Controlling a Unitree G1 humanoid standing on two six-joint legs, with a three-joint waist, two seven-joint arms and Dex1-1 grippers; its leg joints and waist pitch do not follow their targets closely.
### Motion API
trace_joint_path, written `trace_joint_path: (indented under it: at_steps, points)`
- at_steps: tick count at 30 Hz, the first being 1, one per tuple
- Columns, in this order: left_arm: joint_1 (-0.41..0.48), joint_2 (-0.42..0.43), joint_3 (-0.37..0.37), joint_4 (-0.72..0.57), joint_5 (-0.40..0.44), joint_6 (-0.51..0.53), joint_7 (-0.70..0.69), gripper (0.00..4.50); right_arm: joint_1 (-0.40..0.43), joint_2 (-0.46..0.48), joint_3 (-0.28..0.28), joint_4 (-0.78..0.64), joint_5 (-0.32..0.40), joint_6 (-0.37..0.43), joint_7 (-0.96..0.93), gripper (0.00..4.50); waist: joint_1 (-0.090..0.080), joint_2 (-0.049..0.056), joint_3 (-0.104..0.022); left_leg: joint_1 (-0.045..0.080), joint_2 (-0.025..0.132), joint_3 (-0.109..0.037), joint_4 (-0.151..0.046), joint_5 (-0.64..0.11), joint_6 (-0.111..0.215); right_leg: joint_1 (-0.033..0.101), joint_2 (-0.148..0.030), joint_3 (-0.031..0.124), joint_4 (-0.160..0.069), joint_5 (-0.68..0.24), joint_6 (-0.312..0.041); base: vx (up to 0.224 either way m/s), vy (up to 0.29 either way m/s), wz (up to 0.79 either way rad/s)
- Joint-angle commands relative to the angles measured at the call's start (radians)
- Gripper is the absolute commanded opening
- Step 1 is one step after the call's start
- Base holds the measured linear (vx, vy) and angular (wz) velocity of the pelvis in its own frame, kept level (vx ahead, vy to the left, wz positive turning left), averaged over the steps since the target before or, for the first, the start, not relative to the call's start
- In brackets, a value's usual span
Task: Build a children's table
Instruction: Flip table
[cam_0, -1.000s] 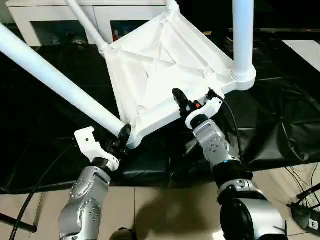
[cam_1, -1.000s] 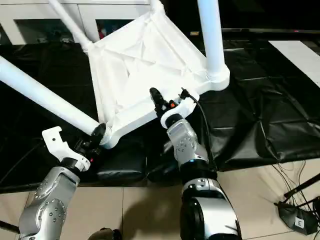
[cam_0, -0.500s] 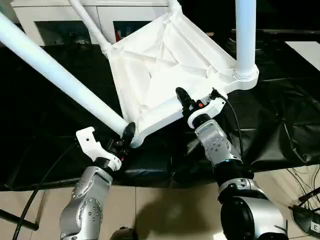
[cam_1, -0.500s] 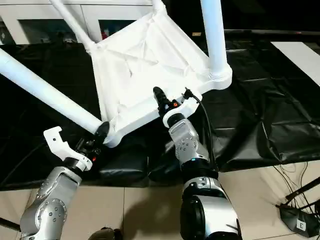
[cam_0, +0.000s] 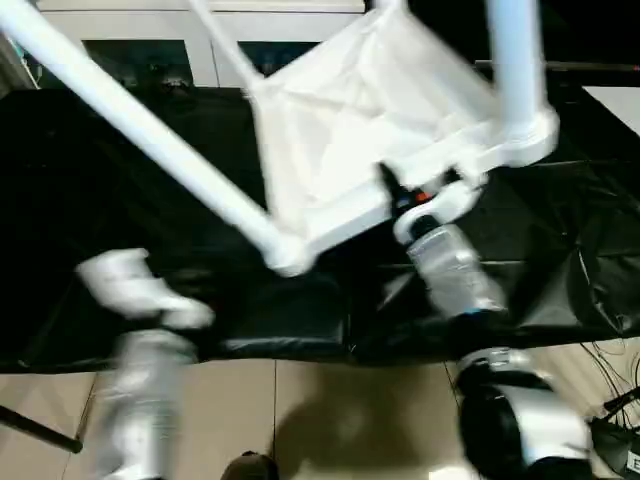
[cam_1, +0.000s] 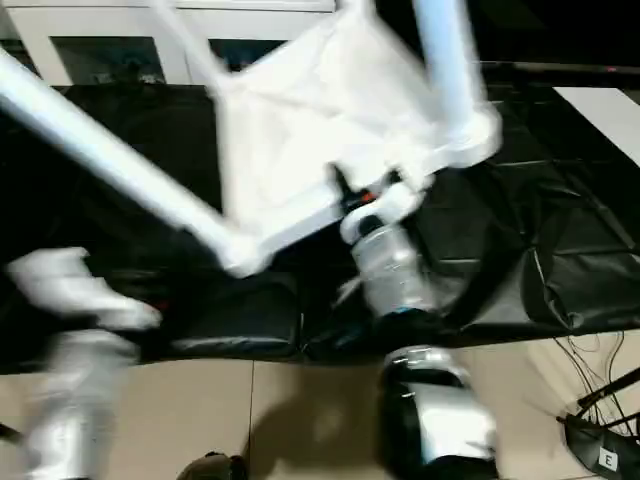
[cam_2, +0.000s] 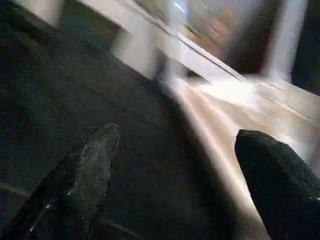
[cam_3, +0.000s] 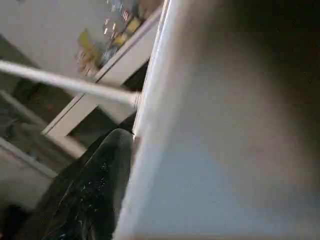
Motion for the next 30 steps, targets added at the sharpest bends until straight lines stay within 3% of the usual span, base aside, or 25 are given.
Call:
trace_joint_path:
  at_steps: [1, 5, 8, 12, 14, 16, 17, 25, 30]
  points:
    - [-0.004, 0.011, 0.03, 0.015, 0.02, -0.041, 0.032, 4.14, 0.007, -0.042, 0.011, -0.079, -0.082, -0.03, -0.06, 2.2, -0.01, -0.007, -0.069, 0.044, 0.025, -0.008, -0.064, -0.158, -0.002, 0.021, -0.051, 0.021, -0.07, 0.085, -0.129, 0.0, 0.0, 0.0]
    - [-0.008, 0.057, 0.074, 0.02, 0.036, -0.077, 0.049, 4.14, 0.03, -0.073, 0.044, -0.137, -0.134, -0.008, -0.08, 2.19, -0.009, -0.005, -0.067, 0.046, 0.024, -0.01, -0.067, -0.183, -0.02, 0.016, -0.051, 0.022, -0.074, 0.033, -0.112, 0.0, 0.0, 0.0]
    - [-0.003, 0.102, 0.064, 0.016, 0.06, -0.082, 0.014, 4.14, 0.049, -0.104, 0.082, -0.193, -0.186, 0.012, -0.109, 2.17, -0.013, -0.004, -0.066, 0.047, 0.024, -0.011, -0.07, -0.196, -0.033, 0.014, -0.05, 0.022, -0.075, 0.013, -0.099, 0.0, 0.0, 0.0]
    - [0.018, 0.155, -0.02, -0.022, 0.128, -0.073, -0.071, 4.14, 0.065, -0.137, 0.133, -0.253, -0.249, 0.034, -0.126, 2.17, -0.018, -0.004, -0.063, 0.047, 0.024, -0.011, -0.073, -0.216, -0.049, 0.012, -0.051, 0.023, -0.078, -0.024, -0.089, 0.0, 0.0, 0.0]
    - [0.03, 0.201, -0.127, -0.056, 0.201, -0.064, -0.125, 4.14, 0.072, -0.159, 0.17, -0.296, -0.295, 0.07, -0.119, 2.17, -0.021, -0.004, -0.06, 0.046, 0.024, -0.011, -0.076, -0.234, -0.055, 0.009, -0.05, 0.025, -0.08, -0.051, -0.085, 0.0, 0.0, 0.0]
    - [0.031, 0.211, -0.15, -0.063, 0.217, -0.062, -0.135, 4.14, 0.074, -0.166, 0.181, -0.306, -0.308, 0.078, -0.118, 2.17, -0.023, -0.005, -0.058, 0.046, 0.024, -0.012, -0.078, -0.246, -0.059, 0.007, -0.051, 0.026, -0.082, -0.067, -0.083, 0.0, 0.0, 0.0]
    - [0.024, 0.232, -0.197, -0.081, 0.242, -0.049, -0.148, 4.14, 0.076, -0.19, 0.213, -0.329, -0.343, 0.09, -0.119, 2.17, -0.026, -0.005, -0.057, 0.046, 0.024, -0.012, -0.079, -0.256, -0.065, 0.007, -0.051, 0.026, -0.082, -0.072, -0.089, 0.0, 0.0, 0.0]
    - [0.001, 0.255, -0.278, -0.127, 0.271, -0.006, -0.183, 4.14, 0.085, -0.209, 0.246, -0.372, -0.388, 0.128, -0.168, 2.05, -0.026, -0.004, -0.056, 0.05, 0.022, -0.01, -0.078, -0.266, -0.072, 0.005, -0.047, 0.028, -0.082, -0.055, -0.102, 0.0, 0.0, 0.0]
    - [-0.032, 0.334, -0.368, -0.16, 0.348, 0.067, -0.219, 4.14, 0.085, -0.235, 0.286, -0.409, -0.464, 0.149, -0.21, 2.0, -0.022, -0.001, -0.056, 0.055, 0.023, -0.012, -0.08, -0.283, -0.086, 0.001, -0.046, 0.029, -0.081, -0.066, -0.091, 0.0, 0.0, 0.0]
